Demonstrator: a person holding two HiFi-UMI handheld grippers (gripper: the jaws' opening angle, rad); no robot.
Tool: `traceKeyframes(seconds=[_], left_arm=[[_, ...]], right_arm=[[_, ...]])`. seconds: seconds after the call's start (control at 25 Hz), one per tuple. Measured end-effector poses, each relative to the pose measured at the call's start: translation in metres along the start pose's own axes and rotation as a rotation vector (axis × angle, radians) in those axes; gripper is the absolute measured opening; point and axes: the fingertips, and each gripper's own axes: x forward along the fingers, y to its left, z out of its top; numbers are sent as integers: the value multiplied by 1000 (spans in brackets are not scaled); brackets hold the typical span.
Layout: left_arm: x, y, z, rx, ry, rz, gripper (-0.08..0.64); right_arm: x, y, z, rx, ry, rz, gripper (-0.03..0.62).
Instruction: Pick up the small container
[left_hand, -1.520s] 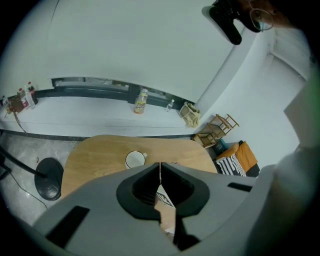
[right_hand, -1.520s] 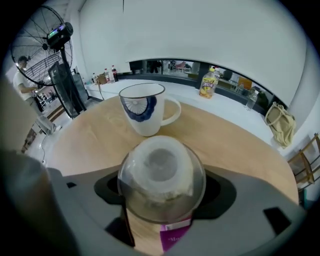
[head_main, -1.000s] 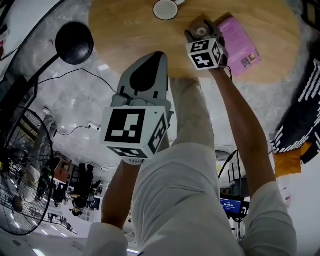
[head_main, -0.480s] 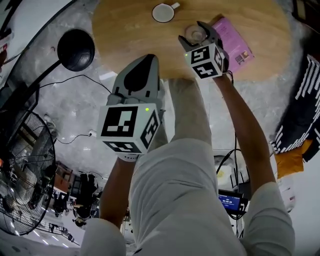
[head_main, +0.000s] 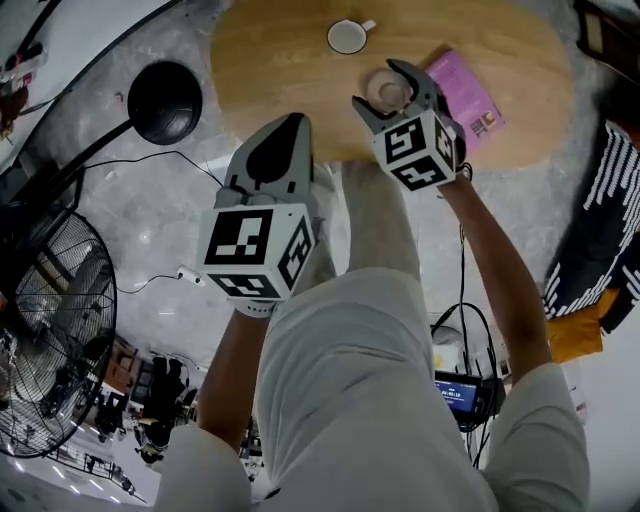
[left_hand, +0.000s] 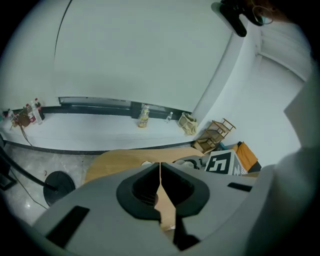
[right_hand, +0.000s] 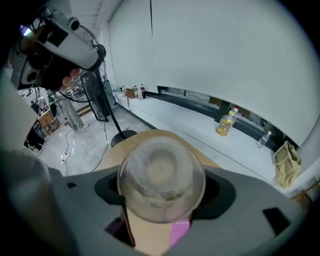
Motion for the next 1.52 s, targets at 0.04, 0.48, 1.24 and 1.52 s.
traceKeyframes(seconds=[0.04, 0.48, 1.24, 1.52], left_arm=[[-5, 2, 3, -1, -7, 1, 25], [-54, 13, 18, 31, -50, -5, 25], [-129, -19, 63, 44, -187, -14, 25], [-152, -32, 71, 58, -229, -31, 25]], right_arm=[[-6, 3, 6, -4, 0, 4, 339], [-57, 27, 54, 2, -5, -14, 339], [-179, 44, 107, -17, -93, -26, 339], [-219, 54, 121, -34, -125, -48, 339]])
